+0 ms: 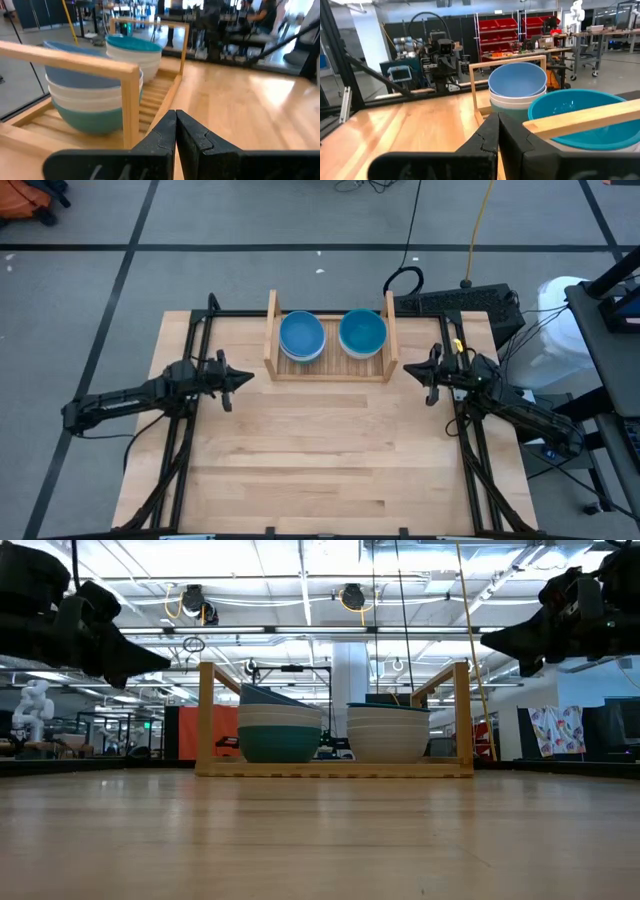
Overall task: Place and stack bowls onto a shelf
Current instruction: Return to Home Position
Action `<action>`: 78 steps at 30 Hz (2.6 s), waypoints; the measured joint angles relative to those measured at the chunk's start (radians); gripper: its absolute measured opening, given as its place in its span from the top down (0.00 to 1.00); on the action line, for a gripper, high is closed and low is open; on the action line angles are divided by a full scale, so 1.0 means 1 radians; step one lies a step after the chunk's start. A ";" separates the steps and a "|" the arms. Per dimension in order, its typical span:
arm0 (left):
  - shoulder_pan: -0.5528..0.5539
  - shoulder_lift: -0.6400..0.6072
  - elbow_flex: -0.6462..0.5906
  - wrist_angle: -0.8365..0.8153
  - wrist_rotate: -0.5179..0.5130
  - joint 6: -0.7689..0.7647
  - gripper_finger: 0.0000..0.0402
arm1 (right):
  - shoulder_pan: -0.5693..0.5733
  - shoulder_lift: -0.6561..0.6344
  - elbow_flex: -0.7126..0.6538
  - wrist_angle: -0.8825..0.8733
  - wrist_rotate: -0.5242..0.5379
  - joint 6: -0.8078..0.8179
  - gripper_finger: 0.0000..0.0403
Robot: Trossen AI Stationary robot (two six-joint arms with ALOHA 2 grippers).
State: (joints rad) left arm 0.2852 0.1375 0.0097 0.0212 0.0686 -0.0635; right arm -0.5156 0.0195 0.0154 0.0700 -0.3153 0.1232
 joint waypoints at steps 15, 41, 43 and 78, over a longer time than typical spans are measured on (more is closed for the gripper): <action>0.000 0.118 0.000 -0.001 0.001 -0.127 0.96 | 0.000 0.031 0.000 0.021 -0.002 -0.004 1.00; 0.000 0.118 0.000 -0.001 0.001 -0.123 0.96 | 0.000 0.031 0.000 0.030 -0.002 -0.004 1.00; 0.000 0.118 0.000 -0.001 0.001 -0.123 0.96 | 0.000 0.031 0.000 0.030 -0.002 -0.004 1.00; 0.000 0.118 0.000 -0.001 0.001 -0.124 0.96 | 0.000 0.031 0.000 0.030 -0.002 -0.004 1.00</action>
State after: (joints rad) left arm 0.2854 0.2554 0.0101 0.0200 0.0696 -0.1879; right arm -0.5156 0.0502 0.0151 0.0998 -0.3172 0.1188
